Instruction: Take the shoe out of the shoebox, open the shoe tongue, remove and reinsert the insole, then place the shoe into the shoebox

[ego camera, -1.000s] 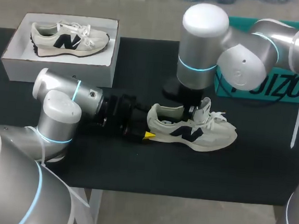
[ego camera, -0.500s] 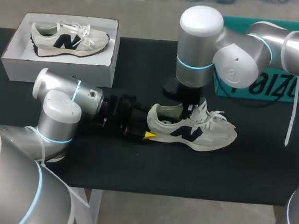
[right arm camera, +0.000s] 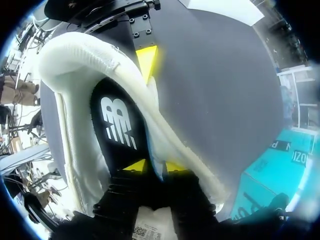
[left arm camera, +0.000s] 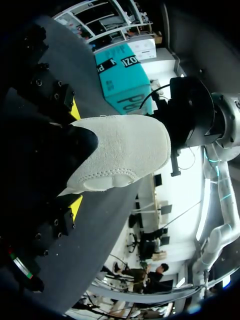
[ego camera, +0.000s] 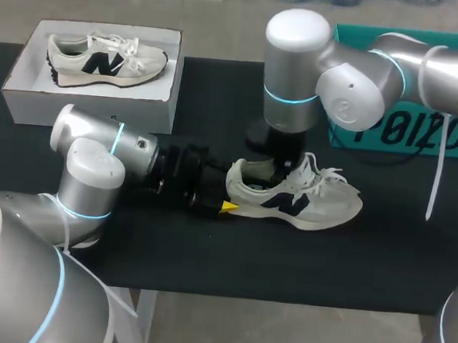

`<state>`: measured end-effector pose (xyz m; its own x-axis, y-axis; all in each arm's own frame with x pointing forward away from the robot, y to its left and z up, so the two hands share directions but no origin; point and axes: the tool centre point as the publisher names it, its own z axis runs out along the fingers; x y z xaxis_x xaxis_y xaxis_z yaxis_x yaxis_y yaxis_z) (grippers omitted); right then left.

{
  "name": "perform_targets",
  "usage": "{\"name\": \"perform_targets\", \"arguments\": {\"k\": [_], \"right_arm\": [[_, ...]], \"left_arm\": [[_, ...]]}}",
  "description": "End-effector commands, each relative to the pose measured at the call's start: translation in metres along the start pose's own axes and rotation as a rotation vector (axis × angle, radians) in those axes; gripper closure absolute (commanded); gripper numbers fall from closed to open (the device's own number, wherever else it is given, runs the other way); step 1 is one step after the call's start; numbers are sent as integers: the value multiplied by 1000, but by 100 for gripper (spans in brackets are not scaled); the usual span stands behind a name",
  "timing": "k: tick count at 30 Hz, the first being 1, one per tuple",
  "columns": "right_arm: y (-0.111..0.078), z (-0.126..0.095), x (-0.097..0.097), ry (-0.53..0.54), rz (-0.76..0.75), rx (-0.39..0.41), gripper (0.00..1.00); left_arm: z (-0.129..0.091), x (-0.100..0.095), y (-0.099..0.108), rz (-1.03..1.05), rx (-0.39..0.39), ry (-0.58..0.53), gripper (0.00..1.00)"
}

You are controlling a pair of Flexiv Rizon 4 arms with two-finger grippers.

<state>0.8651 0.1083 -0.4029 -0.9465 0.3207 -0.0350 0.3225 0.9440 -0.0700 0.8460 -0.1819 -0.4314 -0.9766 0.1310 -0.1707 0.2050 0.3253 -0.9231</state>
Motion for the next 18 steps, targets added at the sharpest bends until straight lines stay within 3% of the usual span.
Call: {"name": "perform_targets", "arguments": {"k": [1, 8, 18], "right_arm": [[2, 3, -4, 3, 4, 3, 60], [1, 10, 0, 21, 12, 12, 57], [2, 38, 15, 74, 5, 31, 50]], "left_arm": [[4, 1, 3, 3, -3, 1, 100], [4, 1, 3, 3, -3, 1, 100], [4, 1, 3, 3, -3, 1, 100]]}}
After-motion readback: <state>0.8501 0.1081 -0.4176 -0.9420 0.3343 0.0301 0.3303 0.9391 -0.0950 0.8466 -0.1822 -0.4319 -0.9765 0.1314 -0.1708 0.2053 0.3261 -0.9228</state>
